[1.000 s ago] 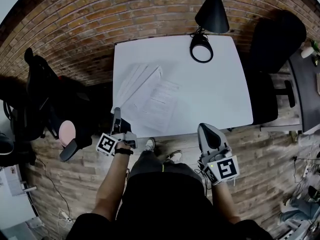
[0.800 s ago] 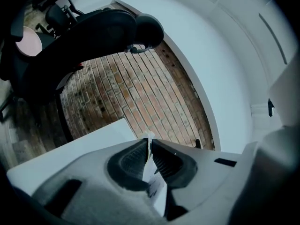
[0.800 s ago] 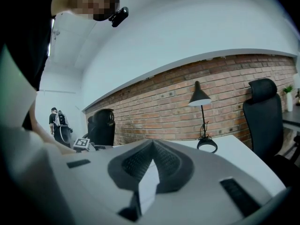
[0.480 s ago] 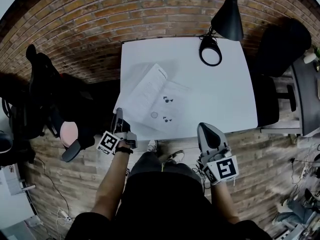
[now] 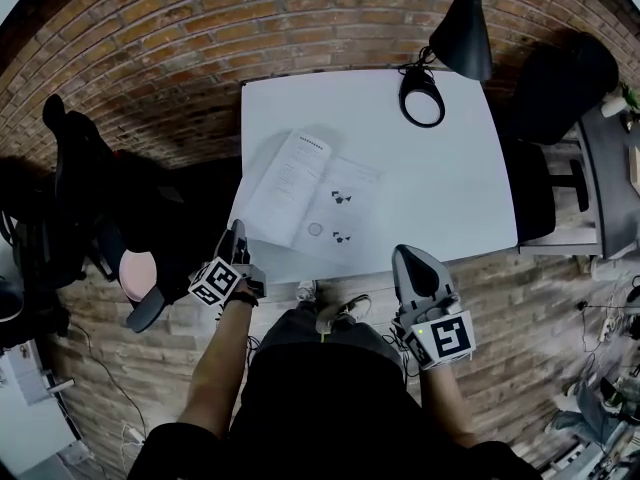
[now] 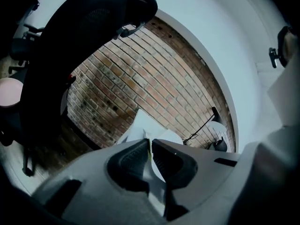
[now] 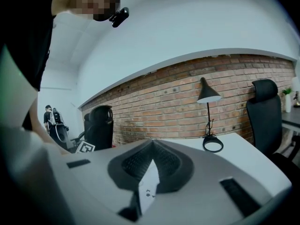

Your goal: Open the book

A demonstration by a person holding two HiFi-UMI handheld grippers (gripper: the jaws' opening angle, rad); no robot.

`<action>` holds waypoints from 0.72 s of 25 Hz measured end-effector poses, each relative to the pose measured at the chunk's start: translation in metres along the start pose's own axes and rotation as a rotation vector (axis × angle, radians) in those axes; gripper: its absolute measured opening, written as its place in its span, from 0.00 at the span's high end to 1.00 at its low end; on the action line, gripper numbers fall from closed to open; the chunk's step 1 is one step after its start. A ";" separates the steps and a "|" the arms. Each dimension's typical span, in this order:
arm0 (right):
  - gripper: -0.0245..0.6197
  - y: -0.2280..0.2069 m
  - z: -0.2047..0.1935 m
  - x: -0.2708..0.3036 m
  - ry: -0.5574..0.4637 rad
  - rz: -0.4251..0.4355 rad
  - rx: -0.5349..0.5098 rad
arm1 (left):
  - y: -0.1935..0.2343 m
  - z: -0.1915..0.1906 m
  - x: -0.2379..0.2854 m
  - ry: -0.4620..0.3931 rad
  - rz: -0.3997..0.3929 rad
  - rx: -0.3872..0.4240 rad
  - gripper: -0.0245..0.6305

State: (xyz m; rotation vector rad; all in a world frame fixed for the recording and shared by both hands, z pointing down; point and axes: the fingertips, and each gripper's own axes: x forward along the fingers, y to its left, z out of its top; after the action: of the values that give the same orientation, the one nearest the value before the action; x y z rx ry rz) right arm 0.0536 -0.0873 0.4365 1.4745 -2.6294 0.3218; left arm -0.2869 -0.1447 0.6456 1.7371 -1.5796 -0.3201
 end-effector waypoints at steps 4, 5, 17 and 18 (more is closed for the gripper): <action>0.94 0.008 0.000 0.001 0.006 -0.017 0.001 | 0.025 -0.009 0.002 0.089 0.061 0.075 0.91; 0.94 0.008 -0.001 0.001 0.010 -0.021 0.000 | 0.031 -0.011 0.003 0.110 0.079 0.100 0.91; 0.94 0.006 0.003 -0.004 -0.010 -0.045 -0.011 | 0.052 -0.024 0.009 0.268 0.156 0.291 0.87; 0.94 0.006 0.003 -0.004 -0.008 -0.044 -0.010 | 0.054 -0.025 0.009 0.277 0.162 0.303 0.86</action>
State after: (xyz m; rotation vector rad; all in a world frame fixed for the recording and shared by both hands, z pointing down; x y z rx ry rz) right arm 0.0503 -0.0813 0.4319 1.5311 -2.5967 0.2989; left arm -0.3097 -0.1417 0.7014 1.7709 -1.6095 0.2428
